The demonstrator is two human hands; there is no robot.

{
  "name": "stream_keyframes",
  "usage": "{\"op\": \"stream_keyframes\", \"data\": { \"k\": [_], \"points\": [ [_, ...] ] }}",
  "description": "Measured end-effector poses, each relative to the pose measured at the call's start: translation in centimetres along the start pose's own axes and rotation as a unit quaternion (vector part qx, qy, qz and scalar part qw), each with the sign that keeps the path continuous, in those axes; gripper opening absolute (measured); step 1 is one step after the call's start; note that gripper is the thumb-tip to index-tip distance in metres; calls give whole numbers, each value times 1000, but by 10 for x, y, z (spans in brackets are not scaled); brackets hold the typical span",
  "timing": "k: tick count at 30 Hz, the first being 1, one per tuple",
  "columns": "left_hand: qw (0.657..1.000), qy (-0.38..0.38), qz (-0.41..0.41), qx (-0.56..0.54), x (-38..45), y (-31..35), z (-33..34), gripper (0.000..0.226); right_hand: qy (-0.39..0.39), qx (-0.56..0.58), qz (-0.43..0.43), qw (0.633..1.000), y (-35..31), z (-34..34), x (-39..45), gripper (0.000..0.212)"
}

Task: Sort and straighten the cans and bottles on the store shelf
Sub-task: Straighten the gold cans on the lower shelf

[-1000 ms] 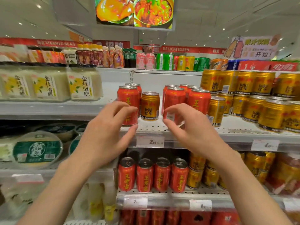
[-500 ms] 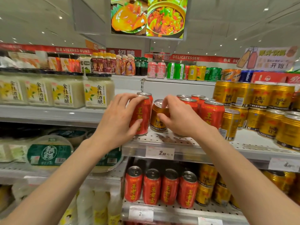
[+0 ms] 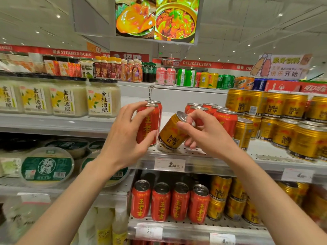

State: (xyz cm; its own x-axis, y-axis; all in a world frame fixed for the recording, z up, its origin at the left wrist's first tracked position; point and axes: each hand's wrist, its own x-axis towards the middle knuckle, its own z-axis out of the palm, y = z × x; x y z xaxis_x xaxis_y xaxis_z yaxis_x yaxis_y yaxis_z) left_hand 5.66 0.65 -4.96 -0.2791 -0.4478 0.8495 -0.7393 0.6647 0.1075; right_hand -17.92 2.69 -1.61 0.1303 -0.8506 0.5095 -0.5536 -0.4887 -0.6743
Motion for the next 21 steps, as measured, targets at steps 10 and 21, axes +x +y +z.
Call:
{"op": "stream_keyframes", "data": {
  "k": [10, 21],
  "points": [
    [981, -50, -48, -180, -40, 46, 25, 67, 44, 157, 72, 984, -8, -5, -56, 34],
    [952, -89, -73, -285, -46, 74, 46, 58, 27, 179, 118, 976, 12, -33, -86, 34]
  ]
}}
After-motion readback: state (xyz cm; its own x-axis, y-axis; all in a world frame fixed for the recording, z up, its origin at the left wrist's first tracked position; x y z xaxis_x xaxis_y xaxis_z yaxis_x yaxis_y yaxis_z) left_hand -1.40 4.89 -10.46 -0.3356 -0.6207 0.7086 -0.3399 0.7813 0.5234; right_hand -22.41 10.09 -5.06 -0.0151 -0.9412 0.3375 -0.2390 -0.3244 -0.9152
